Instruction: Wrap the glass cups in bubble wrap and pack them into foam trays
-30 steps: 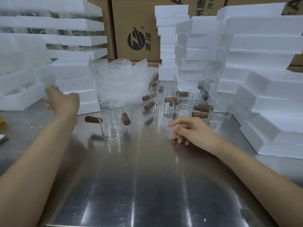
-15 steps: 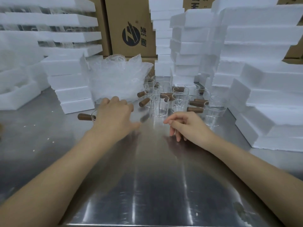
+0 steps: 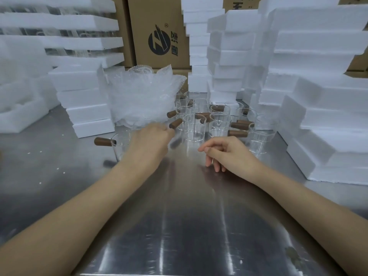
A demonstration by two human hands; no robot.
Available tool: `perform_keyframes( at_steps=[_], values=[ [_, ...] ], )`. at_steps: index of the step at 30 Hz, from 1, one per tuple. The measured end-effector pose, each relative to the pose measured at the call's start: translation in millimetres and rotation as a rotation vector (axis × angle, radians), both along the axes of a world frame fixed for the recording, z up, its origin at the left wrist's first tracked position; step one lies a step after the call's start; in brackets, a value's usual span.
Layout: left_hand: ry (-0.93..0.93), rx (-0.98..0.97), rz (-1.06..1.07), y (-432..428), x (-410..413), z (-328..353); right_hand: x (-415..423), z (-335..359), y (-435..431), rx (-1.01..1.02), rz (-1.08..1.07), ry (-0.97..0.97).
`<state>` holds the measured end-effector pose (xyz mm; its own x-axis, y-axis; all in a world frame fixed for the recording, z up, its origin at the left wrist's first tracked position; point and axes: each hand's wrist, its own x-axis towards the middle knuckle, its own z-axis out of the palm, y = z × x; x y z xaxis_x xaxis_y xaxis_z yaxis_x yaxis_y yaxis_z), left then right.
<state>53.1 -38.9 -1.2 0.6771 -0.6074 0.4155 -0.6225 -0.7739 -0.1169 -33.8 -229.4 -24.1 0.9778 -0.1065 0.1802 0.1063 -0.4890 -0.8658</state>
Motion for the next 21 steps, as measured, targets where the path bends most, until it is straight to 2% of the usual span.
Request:
perform_keyframes(
  at_steps=[5,9,13,15,16,18,20,21],
  values=[
    [0.018,-0.06,-0.206,-10,-12,-10,-1,1,0,0.008,-0.002,0.0],
    [0.054,-0.218,-0.605,-18,-25,-15,0,3,2,-0.05,0.022,-0.007],
    [0.272,-0.35,-0.721,-16,-31,-13,-1,5,0,0.059,-0.027,-0.002],
    [0.241,-0.398,-0.646,-8,-26,-3,-1,7,0,0.088,-0.08,0.015],
    [0.184,-0.406,-0.545,-3,-21,2,-2,7,0,0.078,-0.096,0.023],
    [0.097,-0.349,-0.175,9,-10,10,-5,7,2,0.032,-0.097,0.032],
    [0.195,-0.155,0.234,20,-4,12,-10,8,7,-0.02,-0.072,0.021],
    [0.286,-0.09,0.349,23,-2,10,-11,8,10,-0.022,-0.058,0.007]
  ],
)
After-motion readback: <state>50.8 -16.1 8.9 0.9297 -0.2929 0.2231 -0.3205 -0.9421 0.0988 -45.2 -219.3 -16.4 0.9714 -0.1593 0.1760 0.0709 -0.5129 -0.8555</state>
